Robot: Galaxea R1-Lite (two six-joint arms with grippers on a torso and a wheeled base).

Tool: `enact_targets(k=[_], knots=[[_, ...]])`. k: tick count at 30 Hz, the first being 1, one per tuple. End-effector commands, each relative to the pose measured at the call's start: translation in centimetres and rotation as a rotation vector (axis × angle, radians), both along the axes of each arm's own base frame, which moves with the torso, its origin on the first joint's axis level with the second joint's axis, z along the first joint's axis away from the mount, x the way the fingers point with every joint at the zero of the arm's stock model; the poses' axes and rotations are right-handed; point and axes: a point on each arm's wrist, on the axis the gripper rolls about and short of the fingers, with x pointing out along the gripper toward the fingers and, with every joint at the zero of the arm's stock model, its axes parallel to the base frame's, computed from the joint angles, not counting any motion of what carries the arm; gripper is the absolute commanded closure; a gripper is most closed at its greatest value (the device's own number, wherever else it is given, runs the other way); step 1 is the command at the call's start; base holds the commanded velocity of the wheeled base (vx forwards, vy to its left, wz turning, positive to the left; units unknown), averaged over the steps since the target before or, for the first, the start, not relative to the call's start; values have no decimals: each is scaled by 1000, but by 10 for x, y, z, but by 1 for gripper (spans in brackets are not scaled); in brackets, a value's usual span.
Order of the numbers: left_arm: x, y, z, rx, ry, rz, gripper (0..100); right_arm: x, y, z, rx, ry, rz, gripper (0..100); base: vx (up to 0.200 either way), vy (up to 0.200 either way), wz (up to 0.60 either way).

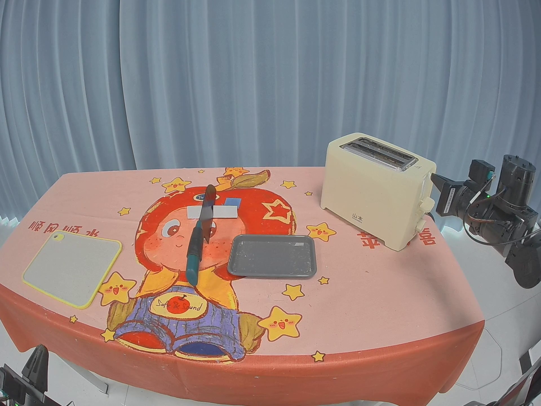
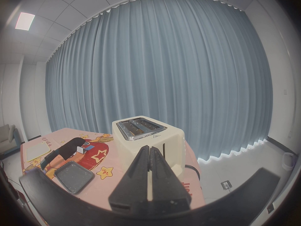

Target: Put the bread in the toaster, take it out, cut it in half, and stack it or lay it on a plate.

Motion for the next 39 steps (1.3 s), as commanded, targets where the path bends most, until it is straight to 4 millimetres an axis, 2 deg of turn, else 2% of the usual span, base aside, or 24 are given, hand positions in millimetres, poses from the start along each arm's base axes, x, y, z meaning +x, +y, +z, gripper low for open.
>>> enact_targets(k=[1,39], knots=[[1,0,-5,0,17,1,100,-2,4,0,2,-2,12,100,0,0,0],[1,0,-5,0,19,1,100,-6,8,-1,-3,4,14,100,0,0,0]])
